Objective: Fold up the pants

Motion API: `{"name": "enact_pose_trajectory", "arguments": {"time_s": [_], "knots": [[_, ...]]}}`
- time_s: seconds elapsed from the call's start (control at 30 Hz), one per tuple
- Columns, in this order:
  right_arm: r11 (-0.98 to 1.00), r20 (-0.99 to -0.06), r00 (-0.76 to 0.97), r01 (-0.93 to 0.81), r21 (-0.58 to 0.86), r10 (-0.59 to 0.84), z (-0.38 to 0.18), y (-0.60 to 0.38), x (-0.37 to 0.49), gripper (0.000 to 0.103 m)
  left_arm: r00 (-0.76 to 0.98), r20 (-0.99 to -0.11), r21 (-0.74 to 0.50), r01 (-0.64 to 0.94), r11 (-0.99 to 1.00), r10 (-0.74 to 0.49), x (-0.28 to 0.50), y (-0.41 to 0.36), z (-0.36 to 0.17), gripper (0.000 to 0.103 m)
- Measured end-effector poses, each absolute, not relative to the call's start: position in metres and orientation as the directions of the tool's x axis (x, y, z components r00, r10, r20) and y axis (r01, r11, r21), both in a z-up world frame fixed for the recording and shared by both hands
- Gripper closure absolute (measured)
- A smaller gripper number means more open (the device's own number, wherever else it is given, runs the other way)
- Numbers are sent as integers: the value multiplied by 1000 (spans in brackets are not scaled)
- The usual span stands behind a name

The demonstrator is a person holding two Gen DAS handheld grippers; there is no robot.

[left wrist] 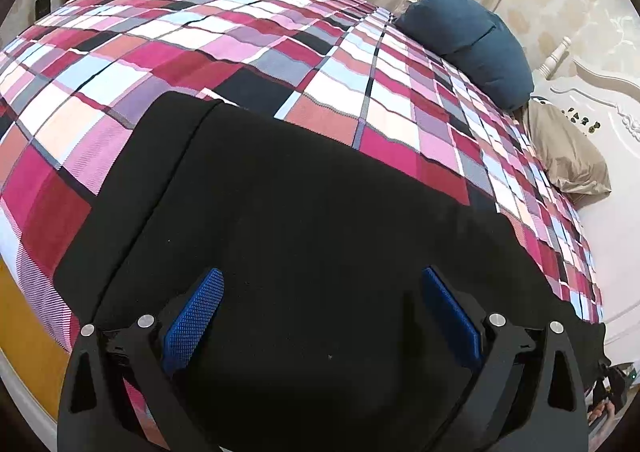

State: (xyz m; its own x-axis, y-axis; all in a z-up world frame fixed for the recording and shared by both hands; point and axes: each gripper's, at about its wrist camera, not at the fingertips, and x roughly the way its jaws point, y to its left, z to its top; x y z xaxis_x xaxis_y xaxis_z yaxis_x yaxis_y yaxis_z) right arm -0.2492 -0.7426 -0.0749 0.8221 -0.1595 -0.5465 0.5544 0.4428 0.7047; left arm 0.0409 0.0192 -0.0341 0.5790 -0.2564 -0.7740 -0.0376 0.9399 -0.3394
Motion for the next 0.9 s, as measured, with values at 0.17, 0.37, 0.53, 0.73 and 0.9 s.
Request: {"name": "enact_pose_trajectory", "arguments": {"time_s": [0.17, 0.37, 0.53, 0.73, 0.9], "knots": [[413, -535, 822, 563, 715, -195, -91, -744, -264, 98, 579, -765, -371, -39, 928, -281, 41, 23, -33, 5], [387, -518, 829, 558, 734, -213, -92, -748, -272, 98, 587, -754, -386, -34, 922, -294, 40, 27, -30, 5], [387, -547, 780, 626, 677, -303, -71, -757, -299, 68, 622, -727, -347, 33, 937, -291, 36, 31, -20, 5], [589, -577, 793, 566, 577, -197, -24, -785, -268, 31, 615, -685, -433, 89, 897, -392, 46, 50, -8, 5], [662, -681, 732, 507, 552, 7, -34, -811, -222, 30, 542, -694, -535, 52, 843, -474, 60, 63, -27, 5]]}}
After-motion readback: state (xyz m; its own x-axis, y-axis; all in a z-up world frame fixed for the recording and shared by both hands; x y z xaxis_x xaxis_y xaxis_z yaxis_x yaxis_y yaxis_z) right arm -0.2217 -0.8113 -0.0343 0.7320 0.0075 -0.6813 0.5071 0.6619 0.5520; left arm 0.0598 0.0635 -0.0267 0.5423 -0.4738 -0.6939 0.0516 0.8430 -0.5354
